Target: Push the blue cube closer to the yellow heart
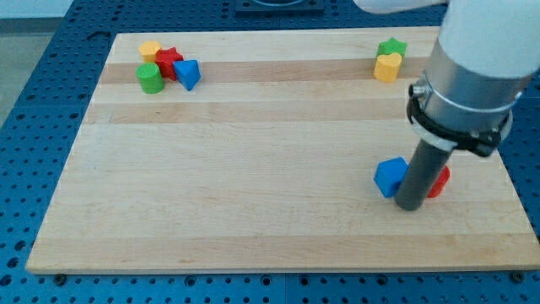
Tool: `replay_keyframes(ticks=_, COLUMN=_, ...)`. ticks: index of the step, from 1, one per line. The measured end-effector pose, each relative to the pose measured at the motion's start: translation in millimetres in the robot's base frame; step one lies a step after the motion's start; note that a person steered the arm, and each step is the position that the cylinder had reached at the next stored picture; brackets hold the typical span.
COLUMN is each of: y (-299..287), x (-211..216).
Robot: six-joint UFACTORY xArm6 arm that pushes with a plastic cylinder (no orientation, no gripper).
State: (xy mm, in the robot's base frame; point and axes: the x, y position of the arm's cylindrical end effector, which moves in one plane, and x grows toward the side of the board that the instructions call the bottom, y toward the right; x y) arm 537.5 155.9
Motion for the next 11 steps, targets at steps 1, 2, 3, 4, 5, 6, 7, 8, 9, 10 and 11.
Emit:
replay_keyframes(ticks=1, y=0, x=-26)
replay_keyframes(ticks=2, y=0, x=-53)
replay_keyframes(ticks=3, y=-2, x=-64)
replay_keyframes(ticks=4, y=-29, x=-15)
replay_keyframes(ticks=5, y=-36, x=-7)
replay_keyframes(ticks=6, y=-41, x=-7)
replay_keyframes(ticks=7, y=-43, x=-40)
replay_keyframes(ticks=8, y=-43, x=-77)
replay_keyframes(ticks=9, y=-43, x=-109)
replay_keyframes(ticks=10, y=-43, x=-142)
replay_keyframes(ticks=11, y=-43, x=-175)
